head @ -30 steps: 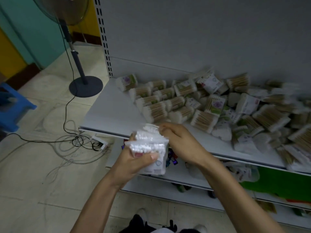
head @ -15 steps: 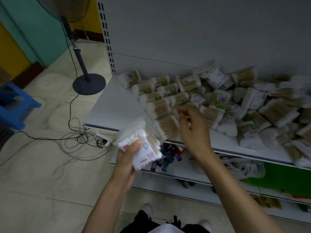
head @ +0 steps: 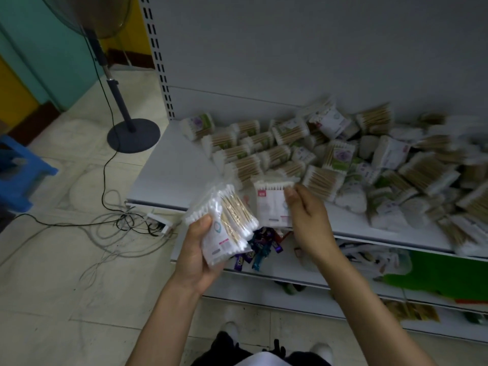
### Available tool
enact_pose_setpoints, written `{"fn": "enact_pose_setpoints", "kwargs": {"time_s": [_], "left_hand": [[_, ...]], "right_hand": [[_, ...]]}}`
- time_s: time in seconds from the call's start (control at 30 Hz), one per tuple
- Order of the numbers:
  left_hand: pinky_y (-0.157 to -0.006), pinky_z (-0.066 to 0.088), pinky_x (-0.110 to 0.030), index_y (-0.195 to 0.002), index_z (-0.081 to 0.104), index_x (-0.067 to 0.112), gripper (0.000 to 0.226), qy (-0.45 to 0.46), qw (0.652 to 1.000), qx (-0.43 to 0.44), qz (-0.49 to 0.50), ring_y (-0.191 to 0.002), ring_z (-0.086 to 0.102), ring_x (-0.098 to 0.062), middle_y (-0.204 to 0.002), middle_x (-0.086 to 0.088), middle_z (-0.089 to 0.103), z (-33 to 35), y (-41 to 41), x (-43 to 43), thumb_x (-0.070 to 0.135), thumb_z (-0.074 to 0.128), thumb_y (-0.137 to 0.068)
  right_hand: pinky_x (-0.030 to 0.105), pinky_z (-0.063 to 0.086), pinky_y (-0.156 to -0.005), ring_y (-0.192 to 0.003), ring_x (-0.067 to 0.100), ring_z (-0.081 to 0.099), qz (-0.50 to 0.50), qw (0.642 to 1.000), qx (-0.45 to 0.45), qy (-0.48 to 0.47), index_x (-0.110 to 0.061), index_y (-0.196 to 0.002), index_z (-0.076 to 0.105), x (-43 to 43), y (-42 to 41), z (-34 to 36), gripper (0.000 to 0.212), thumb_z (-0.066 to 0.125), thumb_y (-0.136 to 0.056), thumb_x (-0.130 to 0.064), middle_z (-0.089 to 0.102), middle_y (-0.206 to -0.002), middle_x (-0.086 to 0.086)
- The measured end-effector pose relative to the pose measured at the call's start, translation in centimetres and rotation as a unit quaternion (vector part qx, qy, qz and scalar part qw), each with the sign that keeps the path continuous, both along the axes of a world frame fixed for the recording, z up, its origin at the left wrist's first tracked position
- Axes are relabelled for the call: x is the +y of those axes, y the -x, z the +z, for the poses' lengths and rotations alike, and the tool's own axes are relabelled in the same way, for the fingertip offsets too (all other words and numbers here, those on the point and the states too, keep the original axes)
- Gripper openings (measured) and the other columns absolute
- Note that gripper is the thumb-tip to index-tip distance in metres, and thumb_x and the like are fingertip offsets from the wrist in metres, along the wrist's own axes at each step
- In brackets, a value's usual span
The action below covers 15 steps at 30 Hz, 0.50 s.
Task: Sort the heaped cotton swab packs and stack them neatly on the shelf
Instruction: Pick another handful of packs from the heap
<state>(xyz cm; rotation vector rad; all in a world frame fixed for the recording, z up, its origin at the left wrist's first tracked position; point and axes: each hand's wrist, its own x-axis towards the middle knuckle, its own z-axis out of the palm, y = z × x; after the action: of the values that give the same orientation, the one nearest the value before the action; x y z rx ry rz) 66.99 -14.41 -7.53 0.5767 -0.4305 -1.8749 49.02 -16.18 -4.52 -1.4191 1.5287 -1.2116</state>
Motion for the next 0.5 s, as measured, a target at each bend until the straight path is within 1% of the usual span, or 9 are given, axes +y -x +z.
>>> {"fn": "enact_pose_setpoints", "kwargs": {"time_s": [0.07, 0.13, 0.17, 0.23, 0.3, 0.37, 0.4, 0.47, 0.5], "left_hand": [[-0.091, 0.054, -0.038, -0.11, 0.073, 0.015, 0.076, 0.022, 0.999, 0.015, -0.026, -0.111, 0.06, -0.029, -0.116, -0.014, 0.065, 0.4, 0.2, -0.3, 0.04, 0.093, -0.041], [-0.081, 0.056, -0.034, -0.104, 0.075, 0.016, 0.071, 0.03, 0.997, 0.018, -0.063, -0.101, 0.066, -0.024, -0.106, -0.009, 0.069, 0.8, 0.9, -0.4, 0.04, 0.093, -0.04], [-0.078, 0.057, -0.033, -0.103, 0.075, 0.015, 0.071, 0.023, 0.997, 0.022, -0.077, -0.098, 0.067, -0.023, -0.105, -0.009, 0.07, 1.0, 1.4, -0.3, 0.039, 0.094, -0.038], [-0.078, 0.057, -0.034, -0.104, 0.075, 0.013, 0.075, 0.011, 0.995, 0.021, -0.094, -0.099, 0.067, -0.025, -0.107, -0.011, 0.07, 1.0, 2.3, -0.4, 0.037, 0.095, -0.036], [-0.076, 0.058, -0.035, -0.1, 0.077, 0.015, 0.074, 0.0, 0.994, -0.002, -0.105, -0.098, 0.068, -0.024, -0.105, -0.011, 0.071, 0.9, 3.2, -0.4, 0.038, 0.096, -0.032], [-0.07, 0.059, -0.034, -0.092, 0.079, 0.015, 0.072, -0.02, 0.991, -0.029, -0.127, -0.09, 0.071, -0.023, -0.098, -0.01, 0.073, 0.7, 3.9, -0.4, 0.037, 0.097, -0.026], [-0.068, 0.059, -0.034, -0.09, 0.079, 0.015, 0.072, -0.03, 0.989, -0.03, -0.14, -0.087, 0.071, -0.023, -0.095, -0.011, 0.073, 0.4, 4.2, -0.6, 0.036, 0.098, -0.024], [-0.067, 0.059, -0.036, -0.086, 0.079, 0.012, 0.075, -0.052, 0.985, -0.025, -0.165, -0.083, 0.071, -0.024, -0.093, -0.013, 0.073, 0.3, 4.8, -1.0, 0.034, 0.098, -0.017], [-0.067, 0.06, -0.036, -0.083, 0.079, 0.011, 0.075, -0.061, 0.981, -0.031, -0.181, -0.081, 0.071, -0.025, -0.093, -0.014, 0.072, 0.6, 5.3, -1.3, 0.033, 0.098, -0.013]], "right_hand": [[0.016, 0.043, -0.061, -0.066, 0.002, 0.055, 0.011, 0.999, -0.043, -0.022, -0.02, -0.081, 0.058, 0.3, 0.4, 0.7, 0.029, 0.039, -0.102, -0.02, 0.061, -0.075, -0.005], [0.015, 0.043, -0.06, -0.063, 0.0, 0.055, 0.028, 0.998, -0.057, -0.019, -0.019, -0.079, 0.059, 0.9, 0.5, 1.2, 0.03, 0.039, -0.102, -0.017, 0.062, -0.071, -0.009], [0.014, 0.042, -0.059, -0.062, -0.001, 0.054, 0.04, 0.998, -0.056, -0.015, -0.018, -0.078, 0.059, 1.2, 0.5, 1.3, 0.03, 0.039, -0.102, -0.017, 0.061, -0.068, -0.011], [0.012, 0.041, -0.061, -0.063, -0.003, 0.054, 0.048, 0.997, -0.054, -0.006, -0.019, -0.08, 0.059, 1.7, 0.5, 1.3, 0.028, 0.04, -0.101, -0.016, 0.061, -0.067, -0.016], [0.014, 0.041, -0.061, -0.064, -0.001, 0.053, 0.04, 0.999, -0.036, 0.001, -0.022, -0.08, 0.058, 2.0, 1.1, 1.5, 0.027, 0.042, -0.101, -0.017, 0.059, -0.066, -0.015], [0.017, 0.037, -0.059, -0.063, 0.004, 0.047, 0.035, 0.999, 0.009, 0.007, -0.025, -0.075, 0.053, 2.4, 2.1, 1.6, 0.027, 0.044, -0.1, -0.019, 0.051, -0.064, -0.009], [0.019, 0.035, -0.058, -0.063, 0.006, 0.045, 0.033, 0.999, 0.014, -0.001, -0.021, -0.075, 0.052, 2.7, 2.6, 1.5, 0.026, 0.045, -0.1, -0.021, 0.048, -0.064, -0.003], [0.023, 0.035, -0.06, -0.066, 0.012, 0.044, 0.018, 1.0, -0.001, -0.018, -0.007, -0.081, 0.051, 3.0, 3.2, 1.3, 0.028, 0.046, -0.1, -0.027, 0.049, -0.073, 0.014], [0.024, 0.037, -0.062, -0.069, 0.013, 0.047, 0.008, 1.0, -0.011, -0.017, -0.004, -0.085, 0.051, 3.1, 3.3, 1.5, 0.03, 0.045, -0.097, -0.031, 0.051, -0.077, 0.016]]}}
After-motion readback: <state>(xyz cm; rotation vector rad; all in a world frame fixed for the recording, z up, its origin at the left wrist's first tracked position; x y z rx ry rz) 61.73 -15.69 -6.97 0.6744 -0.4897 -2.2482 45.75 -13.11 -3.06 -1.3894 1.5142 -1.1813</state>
